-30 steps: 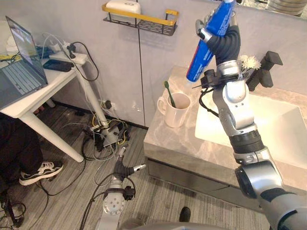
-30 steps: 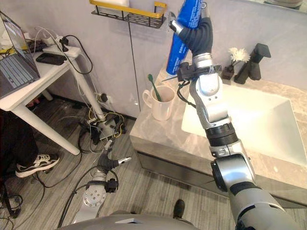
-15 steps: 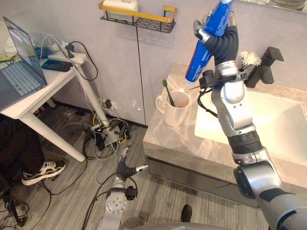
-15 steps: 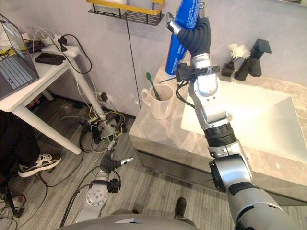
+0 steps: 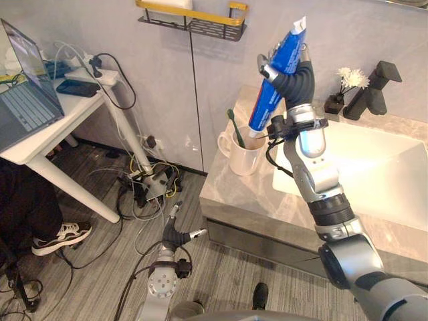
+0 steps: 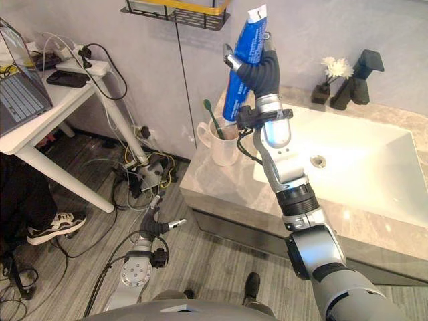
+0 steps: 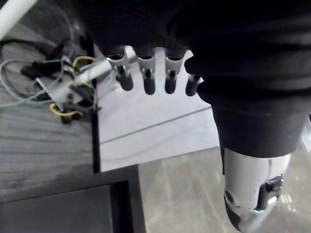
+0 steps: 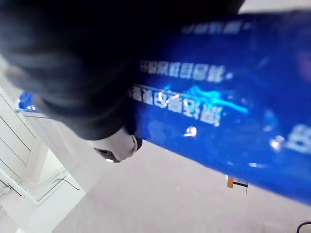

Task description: Organize washtable

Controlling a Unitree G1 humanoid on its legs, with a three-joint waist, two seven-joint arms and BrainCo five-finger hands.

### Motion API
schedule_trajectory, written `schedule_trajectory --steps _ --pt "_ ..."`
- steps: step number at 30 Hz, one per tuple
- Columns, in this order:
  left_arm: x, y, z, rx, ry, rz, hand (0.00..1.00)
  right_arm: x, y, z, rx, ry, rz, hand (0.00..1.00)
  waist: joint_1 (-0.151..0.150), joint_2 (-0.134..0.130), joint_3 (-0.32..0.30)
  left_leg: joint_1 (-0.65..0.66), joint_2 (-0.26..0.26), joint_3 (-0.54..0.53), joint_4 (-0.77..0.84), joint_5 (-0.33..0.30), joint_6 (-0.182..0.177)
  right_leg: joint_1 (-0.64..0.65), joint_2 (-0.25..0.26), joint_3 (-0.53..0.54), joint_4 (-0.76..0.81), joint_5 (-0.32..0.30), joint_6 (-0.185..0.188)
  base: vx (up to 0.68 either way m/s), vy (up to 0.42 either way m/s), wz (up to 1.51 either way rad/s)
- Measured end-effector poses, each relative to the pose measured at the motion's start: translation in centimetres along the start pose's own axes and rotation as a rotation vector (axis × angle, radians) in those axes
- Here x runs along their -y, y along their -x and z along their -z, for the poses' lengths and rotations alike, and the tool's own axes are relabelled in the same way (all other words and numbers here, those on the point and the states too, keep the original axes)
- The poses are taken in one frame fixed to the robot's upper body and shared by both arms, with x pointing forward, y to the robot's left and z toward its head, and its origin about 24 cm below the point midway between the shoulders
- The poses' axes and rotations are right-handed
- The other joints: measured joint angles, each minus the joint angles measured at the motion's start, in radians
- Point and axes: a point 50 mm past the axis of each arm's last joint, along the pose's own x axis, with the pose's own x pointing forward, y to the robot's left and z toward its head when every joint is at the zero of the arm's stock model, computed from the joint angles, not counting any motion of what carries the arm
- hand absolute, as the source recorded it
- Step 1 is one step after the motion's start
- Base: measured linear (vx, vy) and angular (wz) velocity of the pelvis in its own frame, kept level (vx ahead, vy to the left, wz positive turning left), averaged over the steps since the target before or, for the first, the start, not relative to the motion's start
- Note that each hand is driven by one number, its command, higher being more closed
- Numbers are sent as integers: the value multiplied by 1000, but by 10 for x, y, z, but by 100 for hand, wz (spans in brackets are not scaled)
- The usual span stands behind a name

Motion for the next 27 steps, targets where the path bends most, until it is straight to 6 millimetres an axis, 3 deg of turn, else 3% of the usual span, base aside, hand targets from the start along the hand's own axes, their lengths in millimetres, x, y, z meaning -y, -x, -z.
schedule_trajectory --steps 9,27 --pt "-1 0 0 0 0 -9 0 5 23 22 -111 1 3 100 -1 -1 0 -7 0 -3 1 0 0 -6 0 -3 0 0 0 0 0 0" --pt "0 0 0 0 0 -10 0 6 35 32 -151 69 -13 100 0 -9 6 -15 0 -5 1 0 0 -12 0 -4 0 0 0 0 0 0"
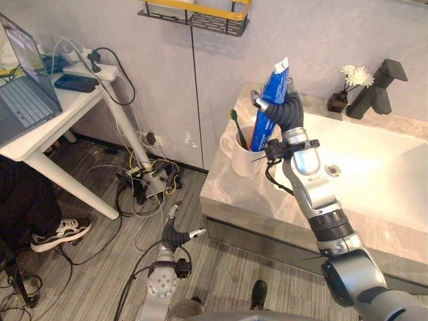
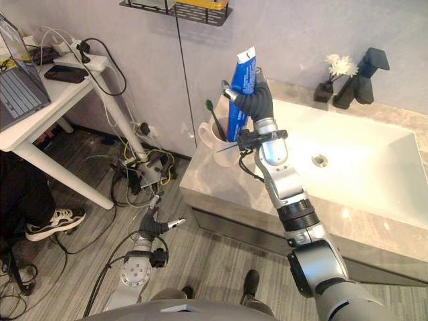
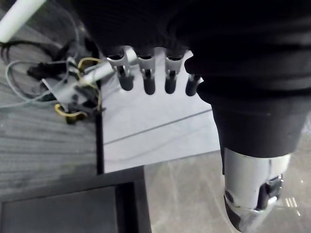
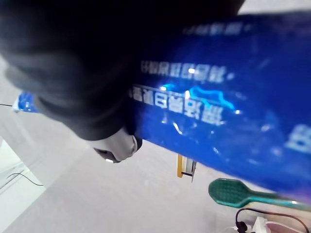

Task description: Organize washtable

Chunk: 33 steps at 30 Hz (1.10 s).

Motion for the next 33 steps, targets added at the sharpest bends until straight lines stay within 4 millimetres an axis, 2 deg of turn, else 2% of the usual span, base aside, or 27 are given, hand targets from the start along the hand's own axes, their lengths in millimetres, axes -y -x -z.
schedule_trajectory --steps 11,12,22,27,33 --pt "-1 0 0 0 -2 -2 0 0 9 9 -37 32 -17 100 0 -2 1 -1 0 -1 0 0 0 0 0 0 0 0 0 0 0 0" --pt "-1 0 0 -1 -2 -3 0 0 12 12 -49 32 -20 0 0 -2 1 -1 0 -1 0 0 0 -1 0 0 0 0 0 0 0 0" --pt "-2 0 0 -2 -3 -6 0 0 16 16 -78 26 -19 0 -1 -3 2 -1 0 0 0 0 0 -1 1 0 0 0 0 0 0 0" --pt "-5 -1 2 -5 -8 -19 0 -5 14 0 -3 -7 -19 0 -2 -4 2 -1 0 1 0 0 0 -1 0 1 0 0 0 0 0 0" --pt "-8 -1 3 -9 -17 -33 0 -6 17 1 -5 -20 -10 0 -3 -15 8 -1 0 1 1 0 0 -1 0 1 0 0 0 0 0 0"
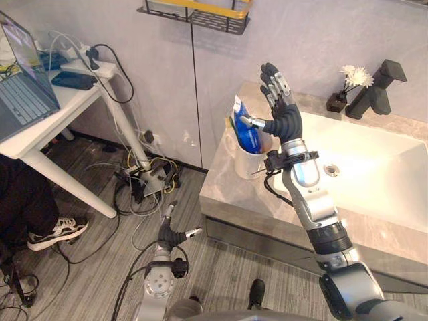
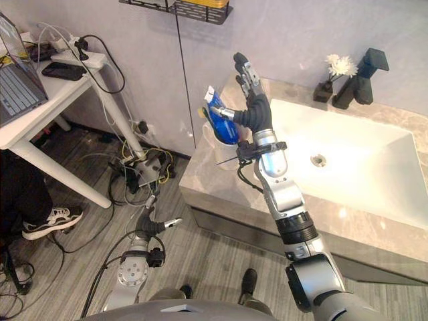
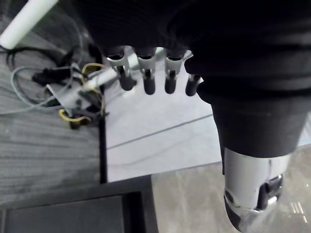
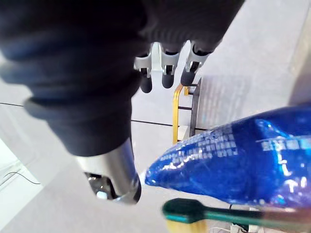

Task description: Organize washtable

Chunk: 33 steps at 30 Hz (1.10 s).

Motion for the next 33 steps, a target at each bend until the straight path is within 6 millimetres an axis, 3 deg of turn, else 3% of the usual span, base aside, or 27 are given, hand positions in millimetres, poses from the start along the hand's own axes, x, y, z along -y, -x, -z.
schedule_trajectory --steps 14,21,25,28,33 --pt "1 0 2 -8 -7 4 0 16 17 -31 161 -74 116 0 -22 0 0 12 0 13 -2 0 0 3 1 13 0 0 0 -4 -1 -2" --pt "4 0 8 -29 -29 22 0 47 30 -59 302 -38 258 0 -29 -1 -3 21 0 23 -2 0 1 7 3 25 0 1 0 -8 1 -4" --pt "4 0 8 -30 -29 27 0 66 50 -71 354 -25 346 0 -33 0 -8 26 0 29 2 0 1 7 3 29 0 1 0 12 3 -3" --pt "6 1 12 -47 -33 39 0 93 74 -84 397 50 481 0 -54 0 -20 32 -1 34 -1 0 1 7 3 33 0 1 0 11 6 -5" --pt "8 1 16 -63 -47 55 0 133 134 -111 437 268 733 0 -91 3 -50 35 0 66 -2 -6 3 -7 8 65 0 2 2 4 6 -17"
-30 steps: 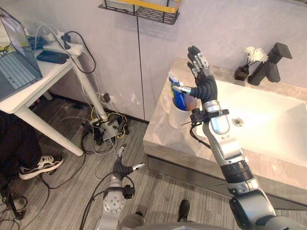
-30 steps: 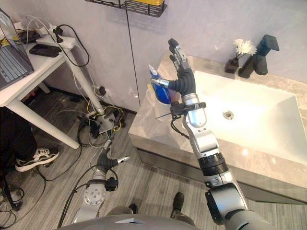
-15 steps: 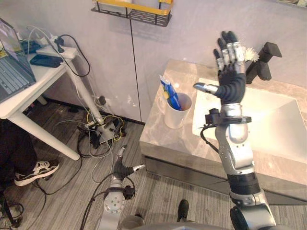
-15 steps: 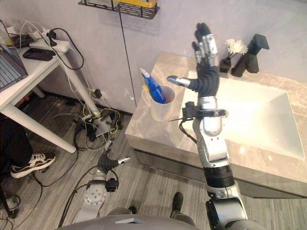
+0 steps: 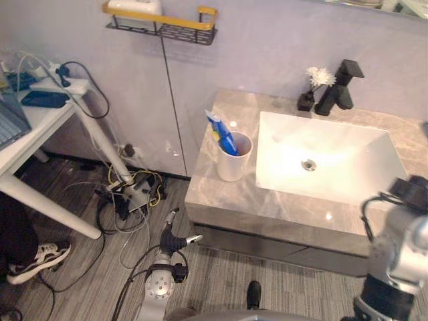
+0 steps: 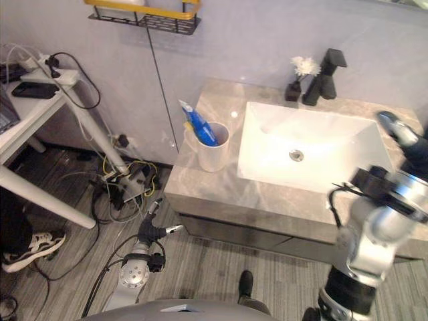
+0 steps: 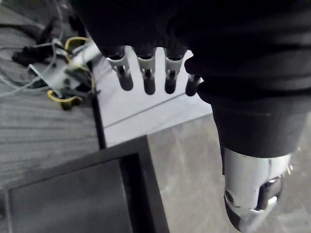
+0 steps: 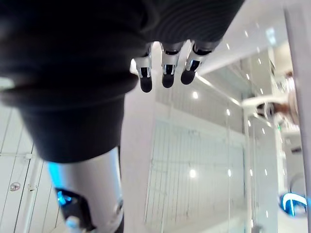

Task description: Organize washtable

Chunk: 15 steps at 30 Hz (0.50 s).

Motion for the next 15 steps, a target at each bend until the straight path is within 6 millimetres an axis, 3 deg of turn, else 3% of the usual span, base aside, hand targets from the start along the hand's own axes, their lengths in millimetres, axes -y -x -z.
schedule_trajectory --steps 4,8,11,14,15 --pt "-1 2 7 -40 13 -9 0 38 21 -5 -65 158 116 0 -28 11 -27 2 1 36 4 -11 3 -16 8 34 0 0 1 -2 8 -32" --pt "-6 7 17 -84 30 -40 0 75 64 -1 -276 373 245 0 -63 25 -37 2 7 66 19 -31 3 -21 19 63 0 -5 -6 -8 5 -24" --pt "-9 13 23 -110 29 -50 0 99 113 11 -575 594 277 0 -73 32 -40 19 10 98 12 -36 4 -22 28 89 0 -5 -6 9 5 -25" --pt "-11 19 28 -136 31 -58 0 98 146 12 -759 653 228 0 -76 44 -41 39 17 132 17 -47 2 -17 33 113 0 -4 -5 26 24 -32" --pt "-11 22 31 -148 34 -65 0 94 149 16 -782 639 213 0 -79 45 -40 46 19 145 19 -50 1 -16 37 122 0 -3 -5 27 19 -49"
